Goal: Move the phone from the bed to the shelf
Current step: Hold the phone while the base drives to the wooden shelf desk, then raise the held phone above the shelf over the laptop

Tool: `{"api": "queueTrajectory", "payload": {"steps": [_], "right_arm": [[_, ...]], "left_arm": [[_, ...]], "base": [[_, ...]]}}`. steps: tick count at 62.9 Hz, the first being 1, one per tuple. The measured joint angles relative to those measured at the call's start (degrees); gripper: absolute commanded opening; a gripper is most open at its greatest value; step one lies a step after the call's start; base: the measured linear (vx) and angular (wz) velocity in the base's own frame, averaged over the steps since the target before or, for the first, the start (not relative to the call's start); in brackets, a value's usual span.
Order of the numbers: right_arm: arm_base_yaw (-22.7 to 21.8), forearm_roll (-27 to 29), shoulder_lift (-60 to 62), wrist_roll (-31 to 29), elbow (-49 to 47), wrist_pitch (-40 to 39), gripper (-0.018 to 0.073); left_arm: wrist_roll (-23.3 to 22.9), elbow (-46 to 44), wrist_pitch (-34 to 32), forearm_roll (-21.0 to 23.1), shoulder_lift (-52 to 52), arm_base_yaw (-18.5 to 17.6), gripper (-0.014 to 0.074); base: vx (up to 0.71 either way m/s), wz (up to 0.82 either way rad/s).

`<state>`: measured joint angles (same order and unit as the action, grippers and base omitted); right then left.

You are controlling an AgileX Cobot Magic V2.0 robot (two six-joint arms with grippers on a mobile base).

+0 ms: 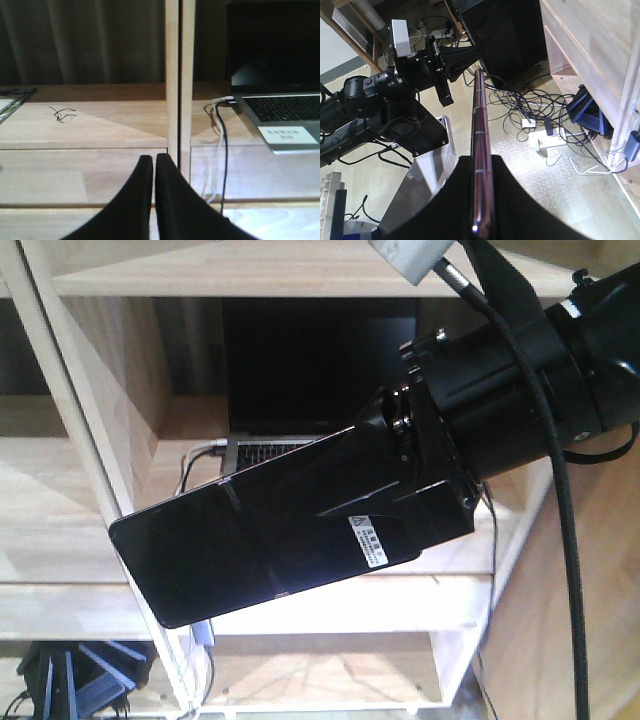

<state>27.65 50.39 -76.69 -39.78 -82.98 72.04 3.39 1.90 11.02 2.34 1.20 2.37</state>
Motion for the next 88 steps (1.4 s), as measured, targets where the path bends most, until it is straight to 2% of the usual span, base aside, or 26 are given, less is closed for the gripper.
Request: {"api": "queueTrajectory", "payload": {"steps": [48, 88], "right_arm": [[0.0, 0.0, 0.0, 0.0, 0.0, 0.0, -0.0002], [0.0, 0.0, 0.0, 0.0, 0.0, 0.0, -0.0002]], "left_arm": [[0.0, 0.0, 0.0, 0.0, 0.0, 0.0, 0.0001], [0.0, 0.0, 0.0, 0.0, 0.0, 0.0, 0.0001]], "base": [[0.17, -0.02], [0.05, 0.0]]}}
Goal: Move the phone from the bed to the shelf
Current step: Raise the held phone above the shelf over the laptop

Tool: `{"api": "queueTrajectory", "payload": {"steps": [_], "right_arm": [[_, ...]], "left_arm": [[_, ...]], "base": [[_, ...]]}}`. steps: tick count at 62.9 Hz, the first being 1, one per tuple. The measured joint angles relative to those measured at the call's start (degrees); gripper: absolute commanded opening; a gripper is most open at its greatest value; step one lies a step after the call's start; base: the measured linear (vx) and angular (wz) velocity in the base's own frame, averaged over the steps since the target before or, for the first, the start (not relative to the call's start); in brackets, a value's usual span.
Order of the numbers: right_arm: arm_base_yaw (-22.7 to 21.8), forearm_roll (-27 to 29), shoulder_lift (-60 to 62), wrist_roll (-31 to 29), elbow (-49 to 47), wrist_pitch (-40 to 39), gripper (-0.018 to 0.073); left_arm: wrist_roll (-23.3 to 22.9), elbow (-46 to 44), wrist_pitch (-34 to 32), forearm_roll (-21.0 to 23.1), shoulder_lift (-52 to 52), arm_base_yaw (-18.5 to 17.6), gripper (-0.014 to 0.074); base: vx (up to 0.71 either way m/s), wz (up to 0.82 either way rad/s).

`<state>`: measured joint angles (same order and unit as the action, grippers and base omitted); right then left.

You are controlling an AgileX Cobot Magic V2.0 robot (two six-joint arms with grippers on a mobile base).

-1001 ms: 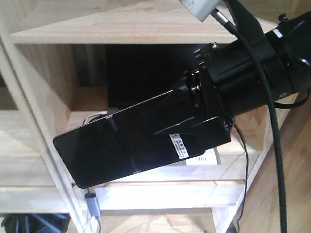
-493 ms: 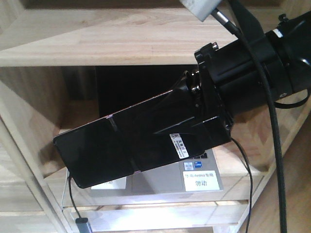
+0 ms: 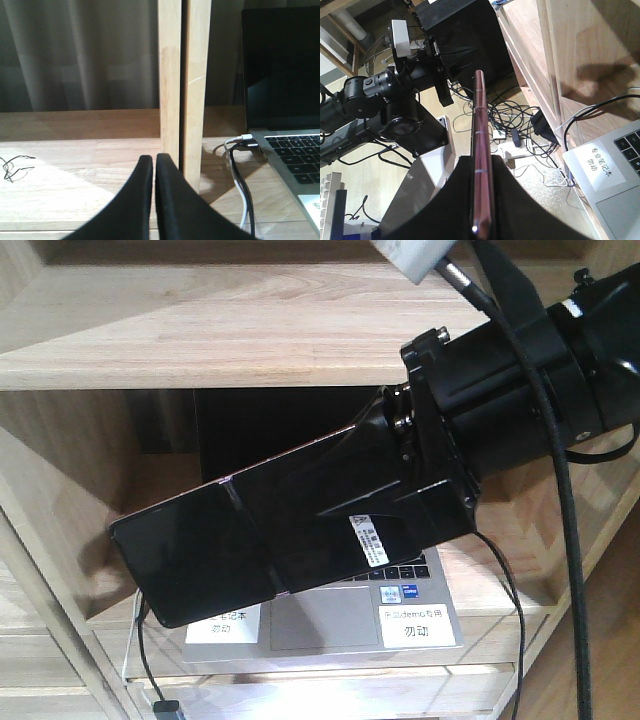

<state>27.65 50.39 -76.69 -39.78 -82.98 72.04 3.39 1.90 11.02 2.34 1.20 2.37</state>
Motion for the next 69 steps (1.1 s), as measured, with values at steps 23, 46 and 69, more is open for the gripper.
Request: {"api": "queueTrajectory", "payload": {"steps": [23, 46, 69], "right_arm": [[0.0, 0.0, 0.0, 0.0, 0.0, 0.0, -0.0002], [0.0, 0.18, 0.0, 0.0, 0.0, 0.0, -0.0002], [0.0, 5.1, 0.0, 0.0, 0.0, 0.0, -0.0002]], "left_arm": [[0.0, 0.0, 0.0, 0.0, 0.0, 0.0, 0.0001], [0.0, 0.0, 0.0, 0.0, 0.0, 0.0, 0.0001], [0.0, 0.0, 0.0, 0.0, 0.0, 0.0, 0.0001]], "base": [[0.0, 0.0], [0.0, 0.0], [0.0, 0.0]]}}
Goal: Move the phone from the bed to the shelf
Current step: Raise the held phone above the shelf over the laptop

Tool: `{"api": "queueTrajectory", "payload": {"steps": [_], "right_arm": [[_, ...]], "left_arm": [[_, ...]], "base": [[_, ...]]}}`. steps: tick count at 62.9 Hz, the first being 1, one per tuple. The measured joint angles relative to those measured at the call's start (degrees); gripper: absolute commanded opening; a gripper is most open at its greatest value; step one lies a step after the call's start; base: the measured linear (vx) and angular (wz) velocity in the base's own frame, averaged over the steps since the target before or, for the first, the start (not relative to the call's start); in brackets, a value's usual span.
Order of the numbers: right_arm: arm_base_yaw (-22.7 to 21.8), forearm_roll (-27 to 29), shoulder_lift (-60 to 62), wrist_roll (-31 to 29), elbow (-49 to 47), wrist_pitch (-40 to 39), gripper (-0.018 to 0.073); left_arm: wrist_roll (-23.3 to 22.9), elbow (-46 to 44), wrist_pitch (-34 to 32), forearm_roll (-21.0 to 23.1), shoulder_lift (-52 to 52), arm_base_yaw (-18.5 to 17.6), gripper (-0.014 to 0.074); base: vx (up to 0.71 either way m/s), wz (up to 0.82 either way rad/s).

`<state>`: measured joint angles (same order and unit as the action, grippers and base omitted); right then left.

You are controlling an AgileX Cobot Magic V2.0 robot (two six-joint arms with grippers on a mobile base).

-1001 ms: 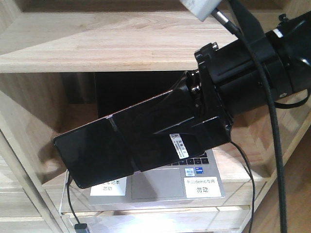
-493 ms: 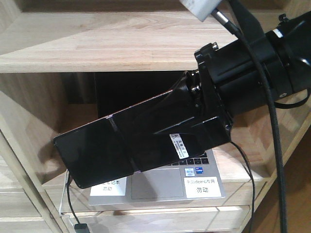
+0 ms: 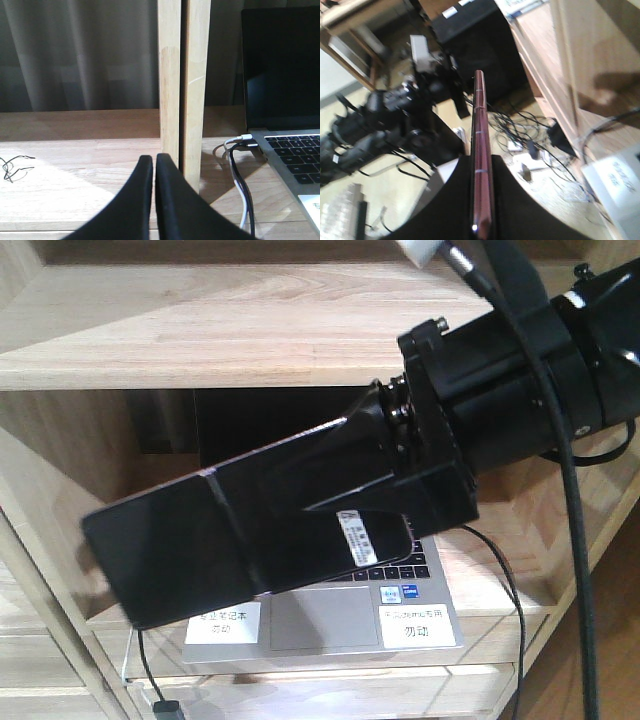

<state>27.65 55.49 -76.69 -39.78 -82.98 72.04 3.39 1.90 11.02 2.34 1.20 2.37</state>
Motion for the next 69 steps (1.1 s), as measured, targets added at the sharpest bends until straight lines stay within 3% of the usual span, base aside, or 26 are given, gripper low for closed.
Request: {"api": "queueTrajectory", "payload": {"steps": [20, 38, 49, 69], "right_arm": [[0.0, 4.2, 0.0, -0.06, -7.15, -1.27, -0.0002], [0.0, 3.01, -1.11, -1.49, -15.47, -16.4, -0.0002], [0.0, 4.35, -7.09, -3.73, -20.84, -23.28, -0.0002], [0.0, 10.16, -25.41, -8.68, -30.18, -27.22, -0.0002]], "left_arm": [[0.0, 0.0, 0.0, 0.0, 0.0, 0.0, 0.0001], [0.0, 0.0, 0.0, 0.0, 0.0, 0.0, 0.0001], [0.0, 0.0, 0.0, 0.0, 0.0, 0.0, 0.0001], [0.0, 0.0, 0.0, 0.0, 0.0, 0.0, 0.0001]], "base": [[0.0, 0.0], [0.0, 0.0], [0.0, 0.0], [0.0, 0.0]]}}
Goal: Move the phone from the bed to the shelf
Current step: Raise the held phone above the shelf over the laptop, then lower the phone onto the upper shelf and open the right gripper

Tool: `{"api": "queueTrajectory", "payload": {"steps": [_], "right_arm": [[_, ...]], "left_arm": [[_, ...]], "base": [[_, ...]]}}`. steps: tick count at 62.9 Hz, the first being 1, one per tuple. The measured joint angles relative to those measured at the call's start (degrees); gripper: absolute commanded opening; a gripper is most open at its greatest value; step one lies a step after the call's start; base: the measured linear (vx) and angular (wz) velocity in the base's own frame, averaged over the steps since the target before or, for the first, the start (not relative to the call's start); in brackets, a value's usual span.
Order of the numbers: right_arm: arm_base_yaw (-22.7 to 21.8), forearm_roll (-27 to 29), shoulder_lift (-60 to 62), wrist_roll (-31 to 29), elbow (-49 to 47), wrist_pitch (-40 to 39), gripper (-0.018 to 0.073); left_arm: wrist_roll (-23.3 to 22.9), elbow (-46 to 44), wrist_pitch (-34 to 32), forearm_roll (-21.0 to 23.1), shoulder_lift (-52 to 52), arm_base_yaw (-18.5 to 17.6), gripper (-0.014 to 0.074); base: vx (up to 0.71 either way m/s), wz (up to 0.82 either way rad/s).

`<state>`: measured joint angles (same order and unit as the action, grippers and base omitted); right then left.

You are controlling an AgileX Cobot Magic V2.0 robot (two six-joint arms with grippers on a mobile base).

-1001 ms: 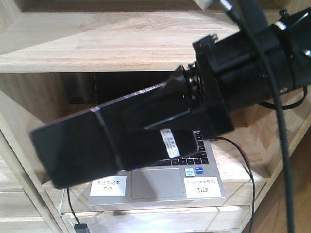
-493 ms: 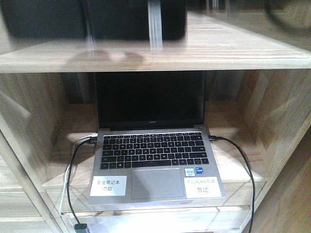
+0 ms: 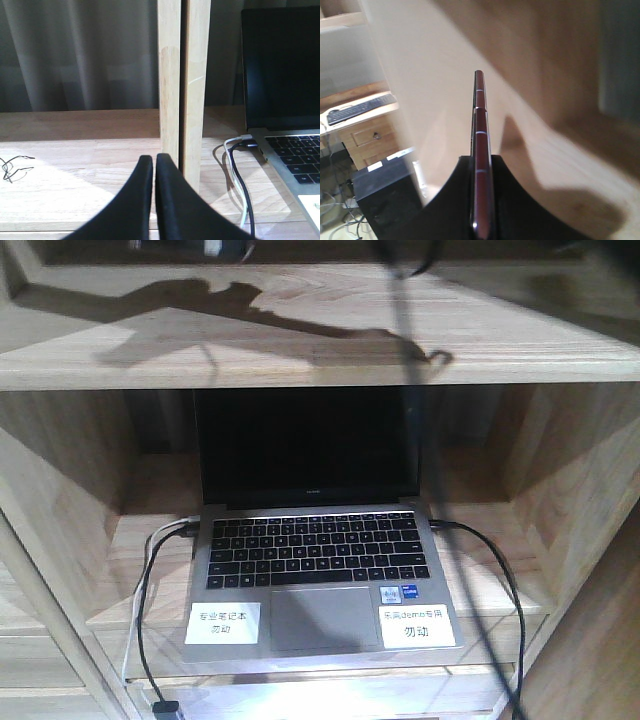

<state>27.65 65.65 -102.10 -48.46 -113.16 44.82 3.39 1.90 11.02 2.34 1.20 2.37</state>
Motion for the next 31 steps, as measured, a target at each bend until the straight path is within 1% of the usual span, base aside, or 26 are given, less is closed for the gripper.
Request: {"api": "queueTrajectory", "payload": {"steps": [8, 16, 23, 31], "right_arm": [[0.0, 0.52, -4.9, -1.02, -1.39, -1.48, -0.0002], [0.0, 0.66, -8.1, -3.57, -1.46, -3.32, -0.0002], [0.0, 1.62, -9.39, -5.1, -1.47, -5.57, -0.0002], [0.0, 2.3, -10.14, -5.29, -1.85, -6.61, -0.0002]], "left_arm": [[0.0, 0.0, 0.0, 0.0, 0.0, 0.0, 0.0001], [0.0, 0.0, 0.0, 0.0, 0.0, 0.0, 0.0001], [0.0, 0.0, 0.0, 0.0, 0.0, 0.0, 0.0001], [0.0, 0.0, 0.0, 0.0, 0.0, 0.0, 0.0001]], "base": [[0.0, 0.0], [0.0, 0.0], [0.0, 0.0], [0.0, 0.0]]}}
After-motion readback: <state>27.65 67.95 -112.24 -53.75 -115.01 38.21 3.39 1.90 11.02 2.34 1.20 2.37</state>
